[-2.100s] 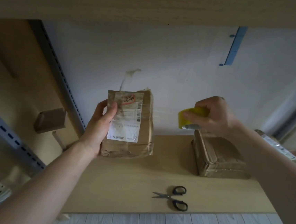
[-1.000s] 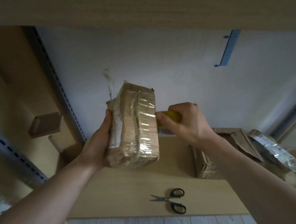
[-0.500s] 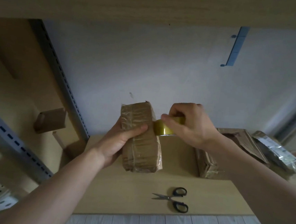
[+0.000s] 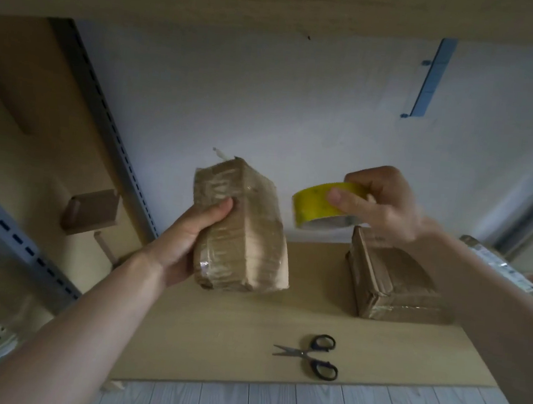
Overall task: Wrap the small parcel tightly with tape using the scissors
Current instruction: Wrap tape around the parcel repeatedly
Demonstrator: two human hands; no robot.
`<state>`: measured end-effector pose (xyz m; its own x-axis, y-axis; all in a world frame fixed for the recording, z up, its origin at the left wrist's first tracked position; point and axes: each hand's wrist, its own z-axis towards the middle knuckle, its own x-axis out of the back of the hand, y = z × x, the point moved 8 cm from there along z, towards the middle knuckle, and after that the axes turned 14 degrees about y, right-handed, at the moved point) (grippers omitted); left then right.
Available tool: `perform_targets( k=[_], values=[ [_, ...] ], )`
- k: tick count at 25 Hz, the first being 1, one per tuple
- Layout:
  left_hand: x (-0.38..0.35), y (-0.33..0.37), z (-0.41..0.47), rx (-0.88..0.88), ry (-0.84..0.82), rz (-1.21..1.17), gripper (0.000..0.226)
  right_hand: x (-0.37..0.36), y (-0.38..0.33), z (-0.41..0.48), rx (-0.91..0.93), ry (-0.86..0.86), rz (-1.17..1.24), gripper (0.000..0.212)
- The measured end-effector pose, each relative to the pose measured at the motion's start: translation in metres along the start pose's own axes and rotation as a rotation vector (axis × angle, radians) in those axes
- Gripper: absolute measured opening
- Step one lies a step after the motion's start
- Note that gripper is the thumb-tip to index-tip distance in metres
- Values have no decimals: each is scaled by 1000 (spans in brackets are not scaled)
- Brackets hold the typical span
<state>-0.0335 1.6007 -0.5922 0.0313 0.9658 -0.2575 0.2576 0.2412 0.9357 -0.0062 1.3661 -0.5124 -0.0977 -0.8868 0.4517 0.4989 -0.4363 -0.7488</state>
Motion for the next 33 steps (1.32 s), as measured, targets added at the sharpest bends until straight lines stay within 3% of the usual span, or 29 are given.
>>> perform_targets(
  k=[2, 10, 14, 25, 29, 33],
  values=[
    [3, 6, -1, -34, -21, 16, 78, 10, 3, 0, 56, 44, -224, 56],
    [10, 6, -1, -4, -1, -3, 86, 8, 12, -3, 89, 60, -285, 41],
    [7, 5, -2, -14, -10, -15, 75, -4, 14, -3, 106, 55, -377, 40],
    [-1, -3, -4, -11, -33, -78, 72, -35, 17, -7, 102, -4, -308, 43],
    [-2, -9, -2, -21, -65, -126, 71, -34, 10, -6, 60, 45, -282, 37],
    [6, -16, 6, 25, 4, -80, 67, -27, 3, -9, 98, 128, -384, 36]
  ],
)
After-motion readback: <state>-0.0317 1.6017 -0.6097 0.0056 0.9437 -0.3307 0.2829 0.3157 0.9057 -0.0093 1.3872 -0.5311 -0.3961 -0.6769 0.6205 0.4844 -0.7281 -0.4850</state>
